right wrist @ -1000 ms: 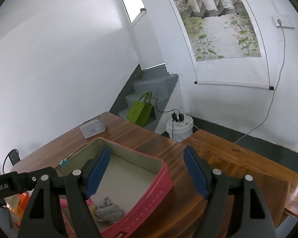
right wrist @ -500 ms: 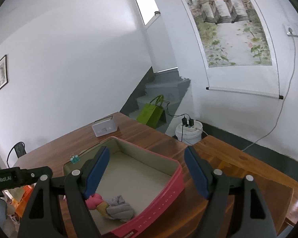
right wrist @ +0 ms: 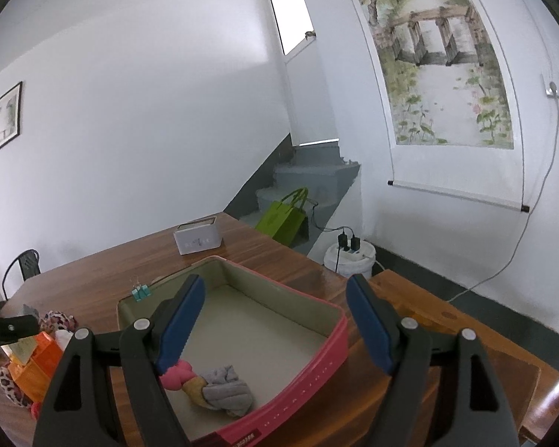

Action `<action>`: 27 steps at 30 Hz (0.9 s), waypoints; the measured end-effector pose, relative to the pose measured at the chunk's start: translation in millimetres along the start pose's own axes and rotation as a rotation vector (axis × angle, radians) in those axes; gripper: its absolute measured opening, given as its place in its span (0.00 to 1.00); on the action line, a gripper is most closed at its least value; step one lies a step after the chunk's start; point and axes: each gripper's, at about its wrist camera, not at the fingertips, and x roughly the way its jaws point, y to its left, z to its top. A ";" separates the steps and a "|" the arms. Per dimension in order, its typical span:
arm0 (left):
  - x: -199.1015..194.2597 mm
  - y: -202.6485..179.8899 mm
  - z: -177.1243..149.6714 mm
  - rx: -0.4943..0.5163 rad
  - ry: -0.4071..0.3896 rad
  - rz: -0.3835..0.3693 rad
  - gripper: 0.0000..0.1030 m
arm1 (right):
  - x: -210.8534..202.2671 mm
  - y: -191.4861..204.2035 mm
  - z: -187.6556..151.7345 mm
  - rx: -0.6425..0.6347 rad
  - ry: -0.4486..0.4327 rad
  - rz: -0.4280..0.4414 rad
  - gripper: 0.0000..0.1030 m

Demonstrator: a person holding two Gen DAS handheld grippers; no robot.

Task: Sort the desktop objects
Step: 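Withdraw both tools from the pink box back over the table pile, then move the right tool toward the knitted ball while the left tool grasps the yellow-green box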

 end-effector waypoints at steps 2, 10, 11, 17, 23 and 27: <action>-5.6 11.4 -2.2 -0.015 -0.011 0.016 0.80 | -3.0 6.0 -0.5 -0.029 -0.016 -0.007 0.79; -25.3 48.4 -14.2 -0.040 -0.051 0.093 0.80 | -18.0 35.3 -7.3 -0.111 -0.036 0.027 0.79; -25.7 53.2 -15.9 -0.044 -0.052 0.106 0.80 | -20.7 37.3 -7.6 -0.098 -0.031 0.047 0.80; -26.1 82.4 -25.7 -0.086 -0.043 0.157 0.80 | -49.7 71.4 -13.3 -0.108 -0.027 0.195 0.82; -28.1 101.9 -31.1 -0.127 -0.043 0.179 0.80 | -54.9 109.3 -30.3 -0.176 0.031 0.314 0.82; -29.0 107.2 -34.0 -0.128 -0.041 0.190 0.80 | -51.7 121.0 -38.6 -0.196 0.063 0.347 0.82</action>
